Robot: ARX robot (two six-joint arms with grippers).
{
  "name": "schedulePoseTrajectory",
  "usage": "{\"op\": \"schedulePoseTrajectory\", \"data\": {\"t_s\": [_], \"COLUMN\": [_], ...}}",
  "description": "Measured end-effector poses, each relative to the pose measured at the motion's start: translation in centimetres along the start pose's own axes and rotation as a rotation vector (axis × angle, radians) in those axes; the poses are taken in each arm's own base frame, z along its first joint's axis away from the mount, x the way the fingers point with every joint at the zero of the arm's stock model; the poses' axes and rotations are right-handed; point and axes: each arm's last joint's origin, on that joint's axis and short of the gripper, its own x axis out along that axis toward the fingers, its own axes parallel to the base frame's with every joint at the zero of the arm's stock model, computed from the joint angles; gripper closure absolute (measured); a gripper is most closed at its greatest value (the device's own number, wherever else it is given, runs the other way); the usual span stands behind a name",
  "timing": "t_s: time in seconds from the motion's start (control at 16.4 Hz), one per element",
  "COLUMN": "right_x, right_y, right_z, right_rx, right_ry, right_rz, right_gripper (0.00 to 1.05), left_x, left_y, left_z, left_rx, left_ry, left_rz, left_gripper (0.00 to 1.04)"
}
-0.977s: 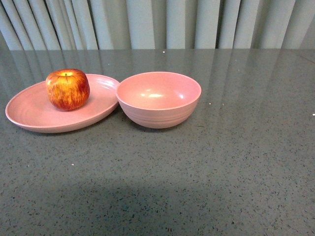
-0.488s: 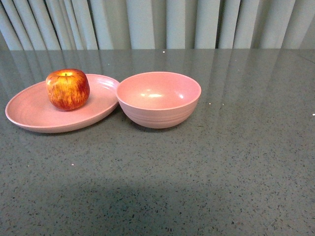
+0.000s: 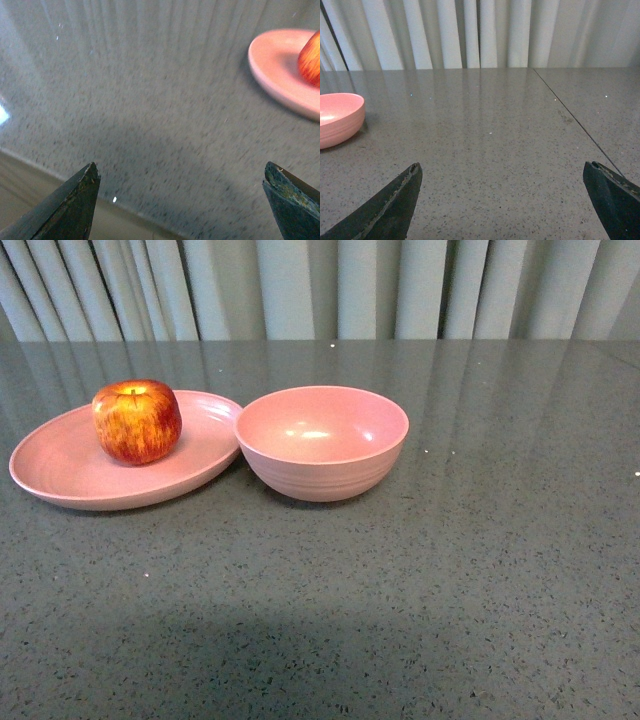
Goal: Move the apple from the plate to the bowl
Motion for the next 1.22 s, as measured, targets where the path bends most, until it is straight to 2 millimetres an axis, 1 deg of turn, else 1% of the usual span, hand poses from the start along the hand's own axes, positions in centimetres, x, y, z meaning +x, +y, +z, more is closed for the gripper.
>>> {"op": "schedulePoseTrajectory", "data": {"t_s": [0.06, 0.18, 0.37, 0.43, 0.61, 0.79, 0.85, 0.92, 0.98, 1.1, 1.22], "right_x": [0.0, 0.0, 0.0, 0.0, 0.0, 0.0, 0.0, 0.0, 0.0, 0.0, 0.0], "right_y": [0.0, 0.0, 0.0, 0.0, 0.0, 0.0, 0.0, 0.0, 0.0, 0.0, 0.0], "right_z": [0.0, 0.0, 0.0, 0.0, 0.0, 0.0, 0.0, 0.0, 0.0, 0.0, 0.0], "right_rx": [0.0, 0.0, 0.0, 0.0, 0.0, 0.0, 0.0, 0.0, 0.0, 0.0, 0.0], "right_ry": [-0.002, -0.002, -0.001, -0.001, -0.001, -0.002, -0.001, -0.002, -0.002, -0.002, -0.002], "right_rz": [0.001, 0.001, 0.001, 0.001, 0.001, 0.001, 0.001, 0.001, 0.001, 0.001, 0.001], "right_gripper": [0.07, 0.07, 0.07, 0.07, 0.07, 0.07, 0.07, 0.07, 0.07, 0.07, 0.07], "left_x": [0.0, 1.1, 4.4, 5.7, 9.5, 13.0, 14.5, 15.9, 16.8, 18.1, 19.1], "left_y": [-0.4, -1.1, -4.2, -5.6, -9.2, -12.4, -13.5, -14.5, -15.0, -15.5, -15.5], "left_z": [2.0, 3.9, 9.8, 11.3, 13.3, 14.3, 14.0, 13.2, 12.5, 11.9, 11.3], "left_rx": [-0.026, -0.001, 0.123, 0.166, 0.225, 0.254, 0.268, 0.284, 0.294, 0.291, 0.282], "left_ry": [-0.067, -0.105, -0.222, -0.212, -0.123, -0.028, 0.026, 0.086, 0.13, 0.19, 0.233], "left_rz": [-0.051, -0.102, -0.279, -0.345, -0.44, -0.479, -0.487, -0.485, -0.478, -0.465, -0.446], "left_gripper": [0.07, 0.07, 0.07, 0.07, 0.07, 0.07, 0.07, 0.07, 0.07, 0.07, 0.07]}}
